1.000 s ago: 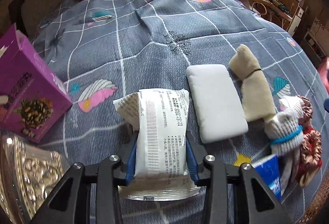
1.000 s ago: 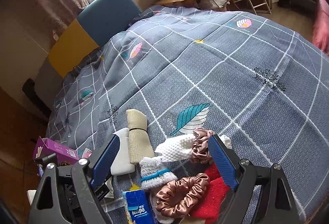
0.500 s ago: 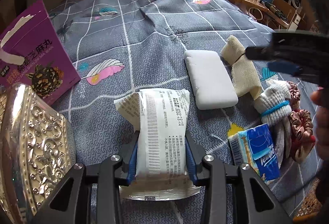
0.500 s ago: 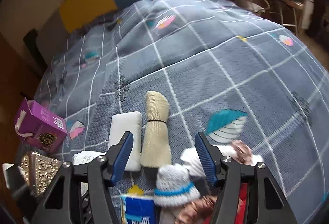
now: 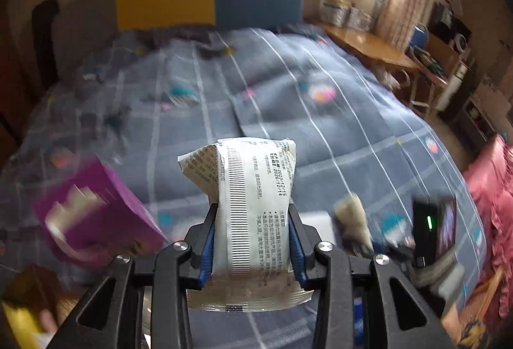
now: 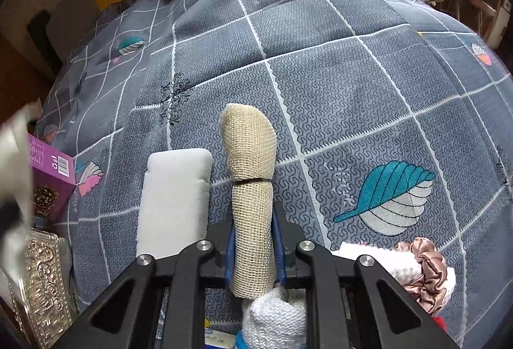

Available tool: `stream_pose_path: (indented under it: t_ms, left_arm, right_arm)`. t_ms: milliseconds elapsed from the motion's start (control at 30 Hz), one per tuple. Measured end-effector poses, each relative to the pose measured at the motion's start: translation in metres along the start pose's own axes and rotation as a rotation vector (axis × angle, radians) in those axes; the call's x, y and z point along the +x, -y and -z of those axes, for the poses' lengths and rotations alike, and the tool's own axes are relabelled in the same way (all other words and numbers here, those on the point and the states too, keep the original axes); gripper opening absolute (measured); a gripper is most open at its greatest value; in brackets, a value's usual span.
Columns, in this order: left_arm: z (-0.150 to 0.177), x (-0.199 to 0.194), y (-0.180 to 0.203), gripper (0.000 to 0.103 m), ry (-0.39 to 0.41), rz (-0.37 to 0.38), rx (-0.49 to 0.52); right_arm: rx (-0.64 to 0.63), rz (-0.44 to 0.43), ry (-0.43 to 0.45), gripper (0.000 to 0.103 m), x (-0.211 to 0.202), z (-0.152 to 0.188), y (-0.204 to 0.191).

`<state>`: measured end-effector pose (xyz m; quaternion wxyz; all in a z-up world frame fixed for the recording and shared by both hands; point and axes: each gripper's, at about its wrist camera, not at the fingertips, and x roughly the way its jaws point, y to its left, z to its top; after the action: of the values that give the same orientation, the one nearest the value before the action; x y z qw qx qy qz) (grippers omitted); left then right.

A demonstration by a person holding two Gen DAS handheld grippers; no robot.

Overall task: Organize soft objects
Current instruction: 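Carry the white packet into the gold tray while the right gripper grasps the beige cloth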

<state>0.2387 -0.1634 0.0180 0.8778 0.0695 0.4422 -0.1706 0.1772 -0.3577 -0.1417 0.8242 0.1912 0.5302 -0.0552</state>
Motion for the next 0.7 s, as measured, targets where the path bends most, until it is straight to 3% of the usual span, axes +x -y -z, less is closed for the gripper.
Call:
stream_pose_path:
  t_ms: [133,267,400,700]
  left_arm:
    - [-0.034,-0.018,-0.073,0.038,0.062,-0.102,-0.099]
    - [-0.019,-0.036,-0.149,0.038,0.095,-0.202,-0.197]
    - [0.031,-0.058,-0.212,0.038,0.109,-0.275,-0.278]
    - [0.183,-0.104,-0.32,0.038,0.089,-0.31,-0.57]
  right_arm:
    - [-0.027,0.02,0.006,0.018,0.0,0.0,-0.005]
    - [-0.066,0.047,0.012,0.018,0.001,0.002,-0.012]
    - [-0.102,0.071,0.018,0.018,0.002,0.004,-0.017]
    - [-0.146,0.104,0.042,0.019,0.001,0.008,-0.022]
